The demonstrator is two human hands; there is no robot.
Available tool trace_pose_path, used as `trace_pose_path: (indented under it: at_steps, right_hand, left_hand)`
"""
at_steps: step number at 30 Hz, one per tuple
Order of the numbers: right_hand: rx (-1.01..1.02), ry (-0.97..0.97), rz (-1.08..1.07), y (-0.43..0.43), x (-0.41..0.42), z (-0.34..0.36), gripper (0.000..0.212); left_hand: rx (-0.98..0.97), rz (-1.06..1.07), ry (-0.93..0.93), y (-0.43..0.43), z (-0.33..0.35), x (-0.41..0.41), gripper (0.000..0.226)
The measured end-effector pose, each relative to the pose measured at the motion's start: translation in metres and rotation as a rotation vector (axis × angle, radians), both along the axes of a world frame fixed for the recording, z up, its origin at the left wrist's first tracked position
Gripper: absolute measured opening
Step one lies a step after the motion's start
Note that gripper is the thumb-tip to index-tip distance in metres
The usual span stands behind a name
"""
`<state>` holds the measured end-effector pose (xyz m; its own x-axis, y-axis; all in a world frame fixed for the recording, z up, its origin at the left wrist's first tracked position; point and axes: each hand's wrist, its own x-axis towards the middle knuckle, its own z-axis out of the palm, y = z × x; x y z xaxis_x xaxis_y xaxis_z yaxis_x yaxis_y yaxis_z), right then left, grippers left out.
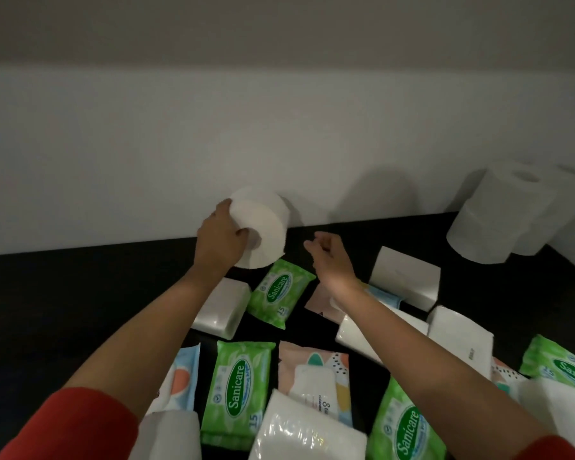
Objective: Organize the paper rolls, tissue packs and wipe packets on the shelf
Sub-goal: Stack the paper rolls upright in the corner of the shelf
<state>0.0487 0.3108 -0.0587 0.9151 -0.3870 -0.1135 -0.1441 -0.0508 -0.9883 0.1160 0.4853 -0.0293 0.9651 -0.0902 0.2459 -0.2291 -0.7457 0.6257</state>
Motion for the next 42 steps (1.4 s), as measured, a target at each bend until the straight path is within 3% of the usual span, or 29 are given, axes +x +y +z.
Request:
trace_pose_path:
  at_steps: [6,10,11,13,16,17,20,23,28,33,38,40,42]
  right_hand:
    - [0.171,-0.082,-0.073,-0.035,0.002,0.024,0.053]
    - [0.268,-0.071,-0.185,-0.067,-0.010,0.036,0.071]
    - [0.290,-0.061,-0.178,-0.079,-0.016,0.037,0.066]
    - [0.356,-0.074,-0.170,-0.108,-0.031,0.036,0.034]
    - [0.402,-0.087,-0.222,-0.156,-0.054,0.036,0.024]
    - [0.397,-0.102,-0.245,-0.171,-0.061,0.037,0.029]
    - [0.392,-0.161,-0.254,-0.224,-0.078,0.037,0.074]
    - [0.306,-0.241,-0.189,-0.284,-0.101,0.028,0.094]
    - [0.018,-0.117,0.060,-0.373,-0.139,0.011,0.121]
    - [-0.356,0.031,0.238,-0.441,-0.159,0.001,0.097]
    - [-0.577,0.098,0.136,-0.479,-0.152,-0.026,0.105]
    - [-0.554,0.109,0.140,-0.491,-0.149,-0.033,0.103]
    - [-0.481,0.085,0.125,-0.499,-0.147,-0.035,0.085]
  left_hand:
    - [-0.200,-0.117,0.066,-0.048,0.030,-0.034,0.052]
    - [-0.136,-0.170,0.104,-0.094,0.043,-0.049,0.039]
    - [-0.116,-0.186,0.117,-0.107,0.046,-0.053,0.038]
    - [-0.118,-0.211,0.180,-0.135,0.052,-0.061,0.041]
    - [-0.158,-0.247,0.298,-0.182,0.059,-0.077,0.050]
    - [-0.173,-0.272,0.329,-0.199,0.061,-0.083,0.053]
    - [-0.149,-0.355,0.389,-0.252,0.066,-0.102,0.045]
    - [-0.168,-0.371,0.452,-0.305,0.063,-0.115,0.029]
    - [-0.301,-0.332,0.602,-0.387,0.043,-0.126,0.032]
    - [-0.255,-0.302,0.562,-0.448,0.023,-0.142,0.034]
    - [-0.172,-0.242,0.544,-0.491,0.006,-0.145,0.047]
    - [-0.098,-0.252,0.513,-0.503,0.000,-0.144,0.050]
    - [-0.006,-0.261,0.481,-0.513,-0.004,-0.142,0.050]
